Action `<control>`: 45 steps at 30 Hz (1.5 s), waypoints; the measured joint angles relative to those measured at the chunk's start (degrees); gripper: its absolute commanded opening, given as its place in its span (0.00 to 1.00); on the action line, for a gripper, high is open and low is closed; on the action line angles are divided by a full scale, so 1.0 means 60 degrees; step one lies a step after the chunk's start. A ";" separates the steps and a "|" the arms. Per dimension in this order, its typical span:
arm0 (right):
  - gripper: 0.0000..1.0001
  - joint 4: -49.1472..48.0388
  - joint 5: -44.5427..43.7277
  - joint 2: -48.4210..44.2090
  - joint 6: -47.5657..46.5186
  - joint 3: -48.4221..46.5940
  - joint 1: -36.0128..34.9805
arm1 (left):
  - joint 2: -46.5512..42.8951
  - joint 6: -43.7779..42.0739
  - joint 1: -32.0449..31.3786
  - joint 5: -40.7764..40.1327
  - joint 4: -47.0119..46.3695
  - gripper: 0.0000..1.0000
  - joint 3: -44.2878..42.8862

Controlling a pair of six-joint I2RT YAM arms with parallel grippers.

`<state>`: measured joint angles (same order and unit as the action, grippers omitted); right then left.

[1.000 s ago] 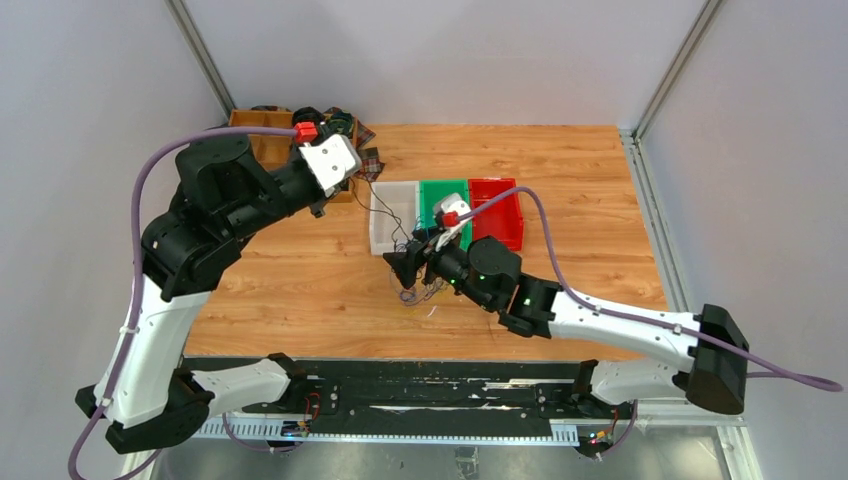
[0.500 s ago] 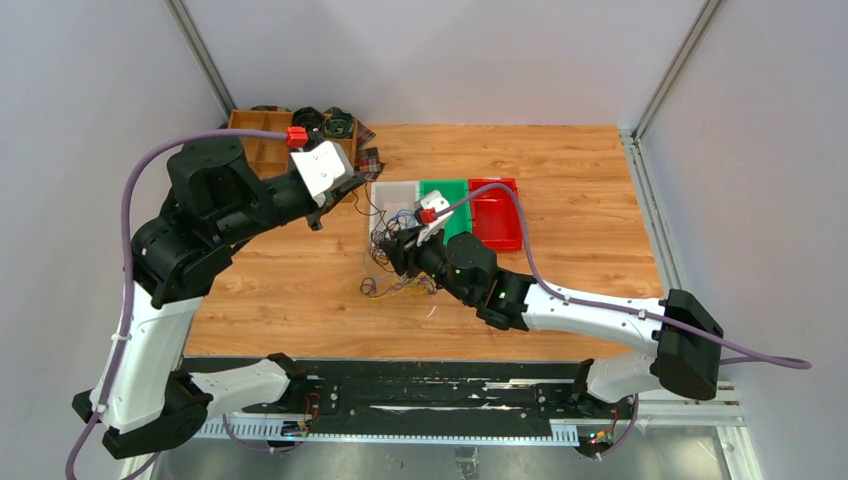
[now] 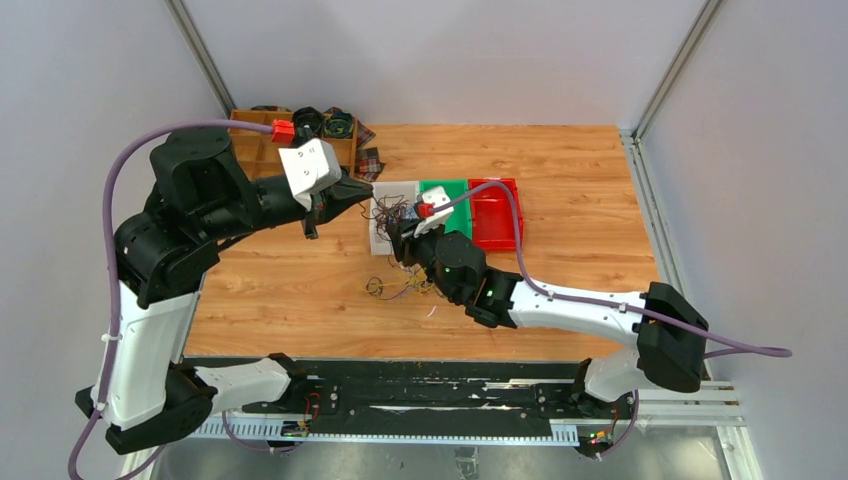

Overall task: Untangle the cables
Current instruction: Untie the cable.

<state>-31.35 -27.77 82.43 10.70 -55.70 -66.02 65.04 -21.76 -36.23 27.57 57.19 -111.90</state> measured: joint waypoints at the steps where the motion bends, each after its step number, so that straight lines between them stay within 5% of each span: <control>1: 0.23 -0.0029 -0.0076 0.0051 -0.0004 0.0000 0.0000 | 0.0044 0.0040 0.0000 0.0120 0.0062 0.00 -0.0091; 6: 0.01 -0.0277 -0.0321 0.0109 0.0066 0.0280 0.0000 | 0.0146 0.0142 0.0000 0.0379 0.0339 0.00 -0.0306; 20: 0.01 -0.0160 -0.0758 -0.0397 0.1483 0.3071 0.0000 | 0.0484 -0.0430 0.0000 -0.0171 0.0561 0.01 -0.1818; 29: 0.01 0.0335 -0.1093 -0.0987 0.2830 0.4637 0.0000 | 0.0954 -0.1545 0.0000 -0.2160 0.0153 0.00 -0.3246; 45: 0.01 0.2860 -0.1337 -0.2765 0.4972 0.6189 -0.0270 | 0.0273 -0.3821 -0.0004 -0.6688 -0.6149 0.01 -0.0838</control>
<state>-14.20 -35.79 65.84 40.53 -18.57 -67.64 66.67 -44.69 -36.25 -12.56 20.29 -116.92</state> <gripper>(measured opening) 0.022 0.018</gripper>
